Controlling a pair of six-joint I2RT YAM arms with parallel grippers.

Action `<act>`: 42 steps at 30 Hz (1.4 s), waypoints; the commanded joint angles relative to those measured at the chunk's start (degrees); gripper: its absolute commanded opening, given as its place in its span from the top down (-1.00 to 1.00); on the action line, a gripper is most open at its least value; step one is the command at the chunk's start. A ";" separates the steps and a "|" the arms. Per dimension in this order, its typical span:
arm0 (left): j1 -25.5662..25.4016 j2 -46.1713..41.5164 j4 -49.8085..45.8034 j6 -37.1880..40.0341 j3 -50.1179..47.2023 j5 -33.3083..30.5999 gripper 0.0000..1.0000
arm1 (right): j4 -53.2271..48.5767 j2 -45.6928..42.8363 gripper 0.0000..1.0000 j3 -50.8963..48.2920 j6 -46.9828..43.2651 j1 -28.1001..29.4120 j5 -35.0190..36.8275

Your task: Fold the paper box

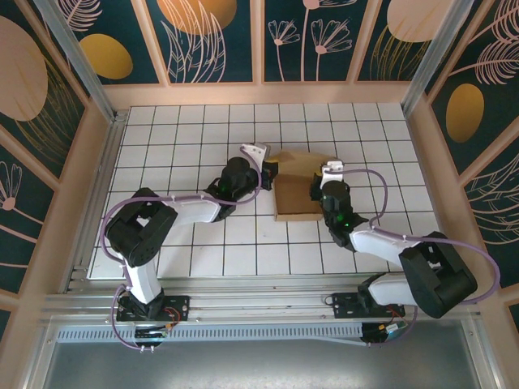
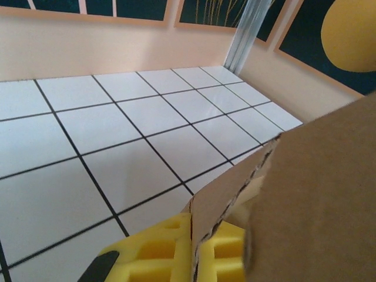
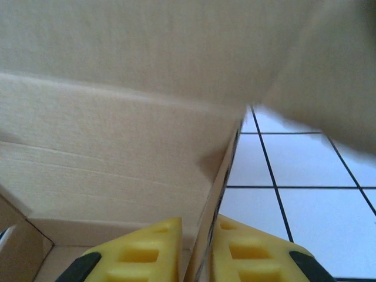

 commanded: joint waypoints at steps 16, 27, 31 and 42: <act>-3.92 2.02 3.00 -19.64 -4.96 6.47 0.72 | -10.19 -9.15 0.60 -3.81 3.84 3.51 -5.75; -7.71 5.56 -0.49 -28.02 -5.27 6.97 0.75 | -12.32 -9.72 0.61 -4.64 5.50 3.68 -7.12; -7.69 4.92 -1.44 -27.92 -8.44 5.99 0.75 | -13.23 -10.37 0.61 -5.57 5.94 3.90 -7.09; -7.97 6.65 3.88 -31.69 -11.46 10.31 0.74 | -15.46 -13.89 0.56 -9.89 10.24 3.93 -7.23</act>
